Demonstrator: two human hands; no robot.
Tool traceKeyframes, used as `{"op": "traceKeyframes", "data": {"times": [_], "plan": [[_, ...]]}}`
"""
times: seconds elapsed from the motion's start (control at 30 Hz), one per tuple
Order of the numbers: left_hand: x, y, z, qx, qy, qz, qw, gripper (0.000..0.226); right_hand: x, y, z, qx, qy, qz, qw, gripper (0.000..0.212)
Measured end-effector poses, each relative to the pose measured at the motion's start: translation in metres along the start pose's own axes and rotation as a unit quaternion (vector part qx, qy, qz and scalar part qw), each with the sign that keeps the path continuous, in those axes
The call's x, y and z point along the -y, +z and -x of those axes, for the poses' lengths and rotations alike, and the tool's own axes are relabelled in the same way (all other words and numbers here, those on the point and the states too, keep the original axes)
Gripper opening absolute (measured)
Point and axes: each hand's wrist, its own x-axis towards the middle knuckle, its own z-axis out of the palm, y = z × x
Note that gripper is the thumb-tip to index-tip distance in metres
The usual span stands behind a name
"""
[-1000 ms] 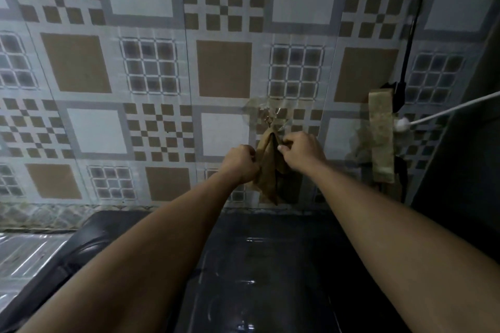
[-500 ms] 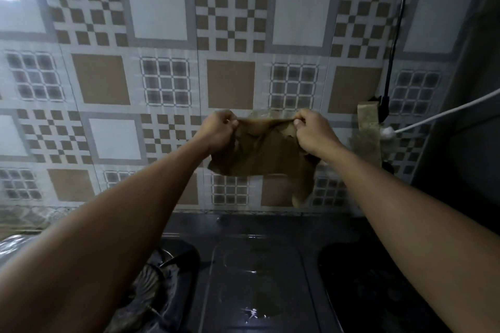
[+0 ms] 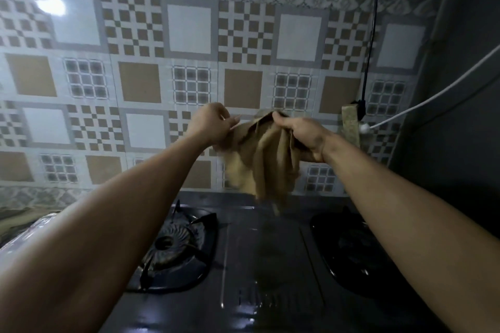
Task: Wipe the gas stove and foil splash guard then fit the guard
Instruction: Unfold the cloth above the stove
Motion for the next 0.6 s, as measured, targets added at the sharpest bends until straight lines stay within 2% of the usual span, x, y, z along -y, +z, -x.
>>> {"op": "traceKeyframes", "data": {"times": [0.07, 0.1, 0.13, 0.2, 0.3, 0.4, 0.5, 0.57, 0.6], "plan": [[0.008, -0.002, 0.016, -0.039, -0.029, -0.009, 0.999, 0.033, -0.002, 0.01, 0.01, -0.022, -0.005, -0.057, 0.998, 0.037], [0.013, -0.003, 0.024, -0.028, -0.058, -0.002, 0.998, 0.039, -0.003, 0.014, 0.013, -0.046, -0.008, -0.073, 0.996, 0.037], [0.016, -0.003, 0.033, 0.003, -0.097, 0.016, 0.995, 0.044, -0.004, 0.017, 0.017, -0.068, -0.01, -0.077, 0.995, 0.038], [0.023, -0.005, 0.054, 0.113, -0.174, 0.067, 0.976, 0.055, -0.005, 0.023, 0.02, -0.126, -0.007, -0.063, 0.99, 0.038], [0.031, -0.008, 0.08, 0.282, -0.257, 0.152, 0.912, 0.08, -0.01, 0.027, 0.017, -0.17, 0.012, -0.052, 0.984, 0.031], [0.04, -0.001, 0.098, 0.383, -0.326, 0.279, 0.818, 0.103, -0.009, 0.046, 0.027, -0.177, 0.049, -0.073, 0.98, 0.025], [0.046, 0.003, 0.111, 0.379, -0.344, 0.399, 0.761, 0.096, -0.006, 0.065, 0.04, -0.192, 0.055, -0.109, 0.974, 0.03], [0.043, 0.002, 0.114, 0.3, -0.338, 0.465, 0.761, 0.067, -0.006, 0.073, 0.044, -0.198, 0.047, -0.146, 0.968, 0.039], [0.042, 0.0, 0.114, 0.247, -0.332, 0.478, 0.775, 0.051, -0.006, 0.077, 0.046, -0.205, 0.042, -0.157, 0.965, 0.041]]}}
